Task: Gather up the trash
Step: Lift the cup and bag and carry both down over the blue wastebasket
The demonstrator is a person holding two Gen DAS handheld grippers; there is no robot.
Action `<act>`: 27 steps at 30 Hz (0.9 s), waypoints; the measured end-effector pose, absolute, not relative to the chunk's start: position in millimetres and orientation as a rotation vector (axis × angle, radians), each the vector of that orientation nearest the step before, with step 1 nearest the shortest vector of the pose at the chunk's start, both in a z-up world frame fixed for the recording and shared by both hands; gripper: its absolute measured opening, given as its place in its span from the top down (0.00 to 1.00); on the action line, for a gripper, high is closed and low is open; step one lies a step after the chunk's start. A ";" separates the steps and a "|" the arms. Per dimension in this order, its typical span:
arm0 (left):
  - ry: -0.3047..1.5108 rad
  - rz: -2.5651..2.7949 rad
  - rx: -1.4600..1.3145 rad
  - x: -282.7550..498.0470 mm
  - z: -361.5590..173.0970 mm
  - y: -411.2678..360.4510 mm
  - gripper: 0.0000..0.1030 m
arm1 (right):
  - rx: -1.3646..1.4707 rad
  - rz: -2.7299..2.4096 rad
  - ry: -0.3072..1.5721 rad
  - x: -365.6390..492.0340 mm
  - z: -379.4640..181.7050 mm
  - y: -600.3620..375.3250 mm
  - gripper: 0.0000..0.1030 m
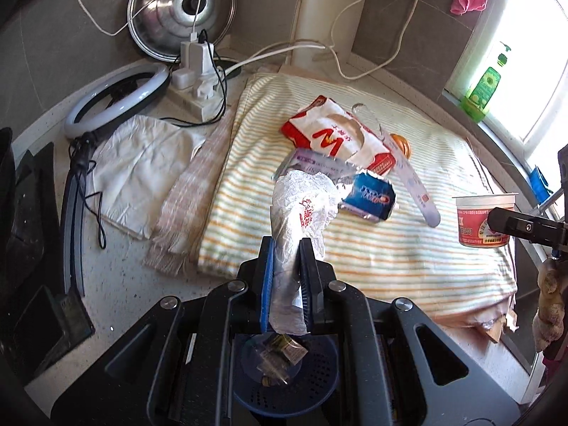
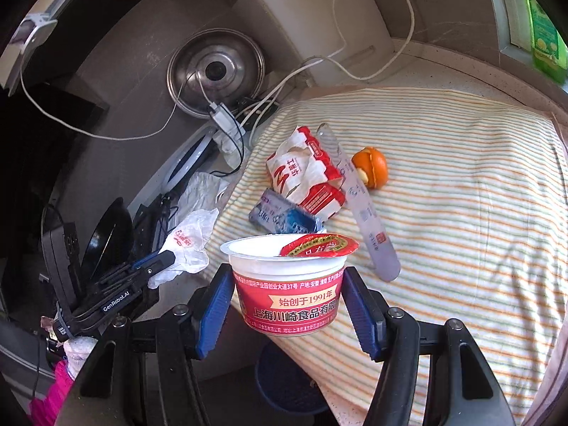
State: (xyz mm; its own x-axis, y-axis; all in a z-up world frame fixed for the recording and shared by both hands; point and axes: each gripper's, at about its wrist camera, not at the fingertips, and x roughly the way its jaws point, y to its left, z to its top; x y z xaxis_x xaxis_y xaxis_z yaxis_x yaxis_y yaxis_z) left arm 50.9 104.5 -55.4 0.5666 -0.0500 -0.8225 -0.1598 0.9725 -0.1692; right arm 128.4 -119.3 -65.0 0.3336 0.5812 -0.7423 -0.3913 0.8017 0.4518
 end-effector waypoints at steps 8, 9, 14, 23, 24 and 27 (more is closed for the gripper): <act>1.038 0.055 -0.269 9.6 -91.3 111.4 0.88 | 0.146 0.665 1.114 83.2 -91.7 -91.7 0.38; 1.047 0.054 -0.270 5.2 -95.9 111.8 0.88 | 0.136 0.666 1.120 78.5 -94.8 -87.7 0.38; 1.098 0.051 -0.285 -18.4 -121.7 112.3 0.88 | 0.095 0.673 1.156 55.0 -114.0 -69.1 0.38; 1.208 0.041 -0.297 -53.0 -170.9 108.2 0.88 | 0.027 0.668 1.243 14.1 -163.2 -47.0 0.38; 1.219 0.040 -0.294 -56.8 -176.5 106.6 0.88 | 0.023 0.665 1.255 10.3 -169.3 -45.7 0.38; 1.254 0.040 -0.278 -64.5 -192.9 101.0 0.88 | -0.001 0.657 1.279 1.2 -185.7 -42.0 0.38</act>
State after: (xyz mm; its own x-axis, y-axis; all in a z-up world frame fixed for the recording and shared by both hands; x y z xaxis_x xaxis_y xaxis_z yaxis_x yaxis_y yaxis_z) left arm -64.5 101.0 -192.9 0.3155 -0.1220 -0.9410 -0.1813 0.9657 -0.1860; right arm 1.2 -42.0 -185.7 0.1321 0.4523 -0.8821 -0.4536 0.8188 0.3519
